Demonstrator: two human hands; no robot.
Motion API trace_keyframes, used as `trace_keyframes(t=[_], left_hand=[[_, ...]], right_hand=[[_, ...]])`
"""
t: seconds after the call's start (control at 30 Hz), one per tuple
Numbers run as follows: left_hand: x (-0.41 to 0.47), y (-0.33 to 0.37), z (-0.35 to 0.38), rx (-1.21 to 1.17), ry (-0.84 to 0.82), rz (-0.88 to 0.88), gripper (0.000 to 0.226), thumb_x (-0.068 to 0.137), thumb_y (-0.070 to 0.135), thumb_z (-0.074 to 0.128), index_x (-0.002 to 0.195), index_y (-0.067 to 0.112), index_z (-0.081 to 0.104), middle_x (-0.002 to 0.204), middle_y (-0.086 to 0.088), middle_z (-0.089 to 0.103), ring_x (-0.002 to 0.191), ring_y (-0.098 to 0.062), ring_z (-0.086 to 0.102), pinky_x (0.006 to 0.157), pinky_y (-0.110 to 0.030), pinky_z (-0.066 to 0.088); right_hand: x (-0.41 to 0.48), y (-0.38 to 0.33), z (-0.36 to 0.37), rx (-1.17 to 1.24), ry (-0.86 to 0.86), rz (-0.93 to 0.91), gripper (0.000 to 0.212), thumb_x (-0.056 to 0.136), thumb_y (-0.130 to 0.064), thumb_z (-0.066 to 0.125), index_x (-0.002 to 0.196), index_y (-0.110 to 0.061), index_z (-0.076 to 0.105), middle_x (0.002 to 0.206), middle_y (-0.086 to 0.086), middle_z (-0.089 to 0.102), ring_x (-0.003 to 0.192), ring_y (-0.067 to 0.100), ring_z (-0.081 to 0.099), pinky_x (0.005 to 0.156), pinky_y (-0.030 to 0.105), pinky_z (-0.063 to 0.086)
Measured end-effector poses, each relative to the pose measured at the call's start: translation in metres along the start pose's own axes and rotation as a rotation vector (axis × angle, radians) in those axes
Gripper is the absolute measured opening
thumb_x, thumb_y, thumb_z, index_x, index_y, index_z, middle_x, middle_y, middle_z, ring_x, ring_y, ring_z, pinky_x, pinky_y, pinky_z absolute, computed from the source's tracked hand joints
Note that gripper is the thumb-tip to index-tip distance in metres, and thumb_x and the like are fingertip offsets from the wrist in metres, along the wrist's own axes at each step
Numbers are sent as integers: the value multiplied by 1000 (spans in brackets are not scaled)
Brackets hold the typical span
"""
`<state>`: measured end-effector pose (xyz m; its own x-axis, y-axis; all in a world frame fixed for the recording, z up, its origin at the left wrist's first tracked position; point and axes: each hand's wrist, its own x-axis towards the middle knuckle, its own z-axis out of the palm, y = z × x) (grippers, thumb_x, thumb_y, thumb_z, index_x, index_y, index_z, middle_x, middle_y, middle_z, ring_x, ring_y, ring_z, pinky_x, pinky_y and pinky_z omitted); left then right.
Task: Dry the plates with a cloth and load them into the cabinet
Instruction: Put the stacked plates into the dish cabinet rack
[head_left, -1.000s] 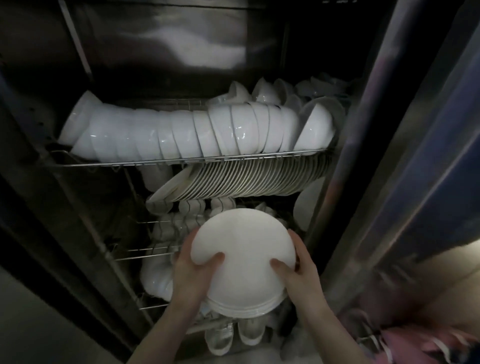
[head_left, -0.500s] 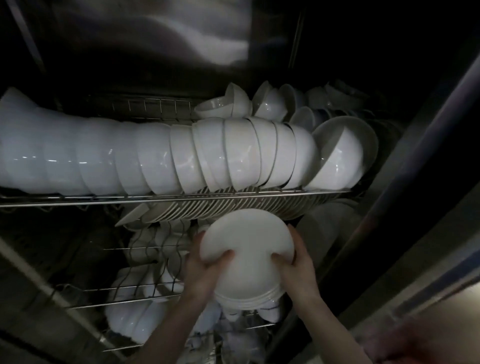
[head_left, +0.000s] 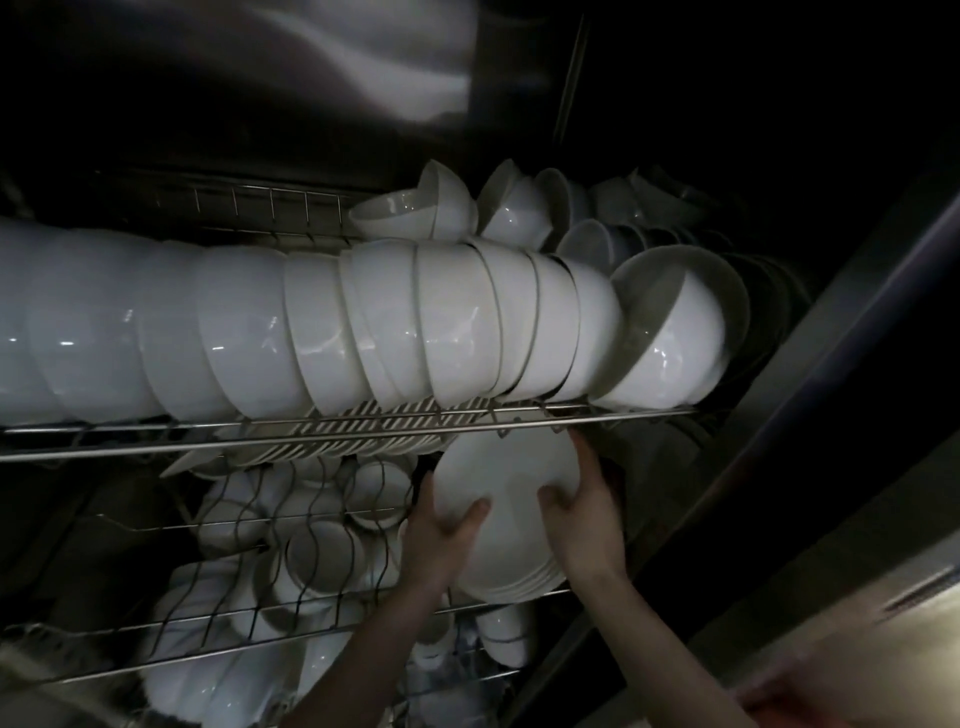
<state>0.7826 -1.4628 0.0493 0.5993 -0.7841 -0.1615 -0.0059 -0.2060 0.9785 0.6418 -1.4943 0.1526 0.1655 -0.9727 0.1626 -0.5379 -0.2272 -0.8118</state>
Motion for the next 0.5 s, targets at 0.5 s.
trace_keyframes(t=[0.5], left_hand=[[-1, 1, 4, 725, -67, 33, 89, 91, 74, 21, 157, 19, -5, 165, 2, 5, 150, -24, 0, 118, -46, 6]], right_hand=[[2, -7, -7, -172, -4, -164, 81, 77, -1, 67, 149, -23, 39, 146, 11, 41, 133, 27, 41, 107, 18, 28]])
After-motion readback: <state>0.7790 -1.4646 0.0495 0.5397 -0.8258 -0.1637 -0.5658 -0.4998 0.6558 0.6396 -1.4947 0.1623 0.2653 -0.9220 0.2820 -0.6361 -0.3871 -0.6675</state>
